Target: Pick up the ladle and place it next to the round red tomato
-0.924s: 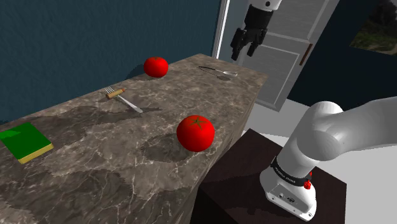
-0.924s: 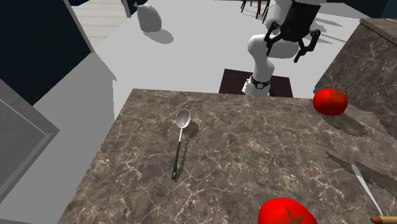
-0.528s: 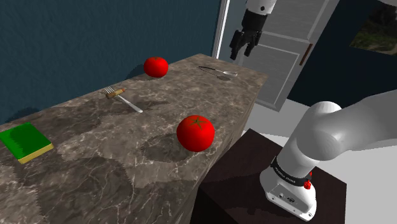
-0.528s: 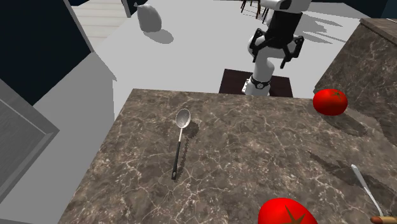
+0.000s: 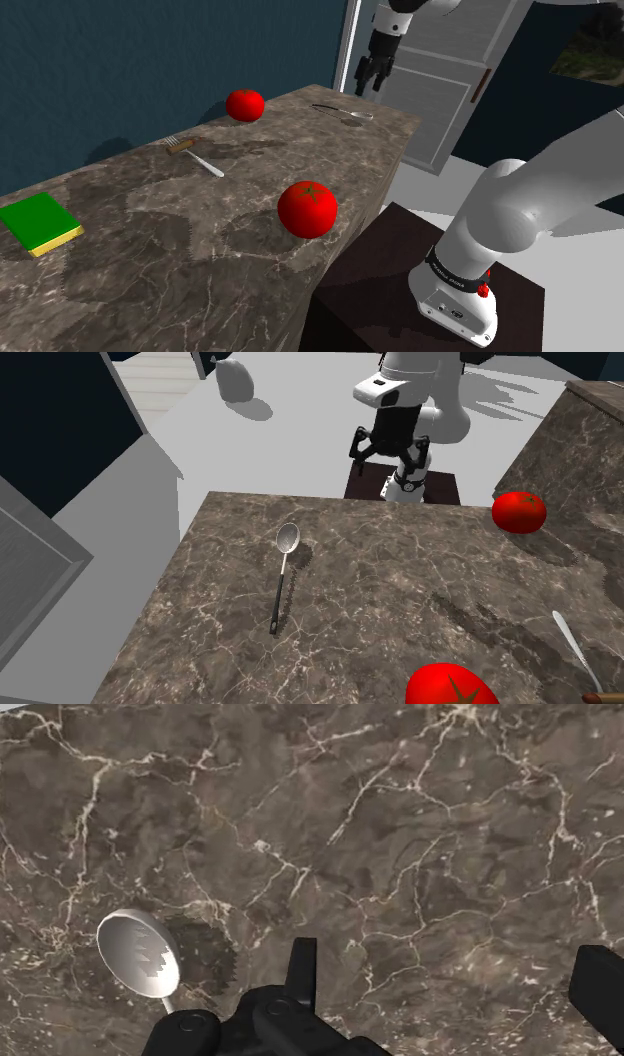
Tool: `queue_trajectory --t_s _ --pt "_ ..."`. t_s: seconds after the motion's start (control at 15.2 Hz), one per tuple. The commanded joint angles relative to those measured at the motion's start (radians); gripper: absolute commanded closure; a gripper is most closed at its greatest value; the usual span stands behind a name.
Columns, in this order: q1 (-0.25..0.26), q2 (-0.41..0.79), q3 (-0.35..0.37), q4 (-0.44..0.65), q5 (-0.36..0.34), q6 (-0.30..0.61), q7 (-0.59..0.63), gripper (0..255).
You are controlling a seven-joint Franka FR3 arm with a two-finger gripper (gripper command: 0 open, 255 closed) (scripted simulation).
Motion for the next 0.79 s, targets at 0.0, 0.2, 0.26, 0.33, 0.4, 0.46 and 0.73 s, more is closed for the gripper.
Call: queue_trajectory --t_s 0.0,0.2,0.26,0.33,0.4,0.46,0.73 --pt "0.005 0.077 -0.045 0.051 0.015 0.014 -0.068 0" --pt "0.012 0.2 -0.105 0.133 0.057 0.033 -0.167 0" --pt "0.014 0.243 -0.123 0.163 0.075 0.036 -0.202 0" --pt "0.014 0.288 -0.14 0.195 0.095 0.039 -0.236 0" --pt "0.013 0.333 -0.156 0.229 0.117 0.039 -0.272 0" --pt "0.01 0.38 -0.17 0.264 0.141 0.038 -0.307 0" --pt "-0.023 0.575 -0.205 0.422 0.246 0.015 -0.445 0"
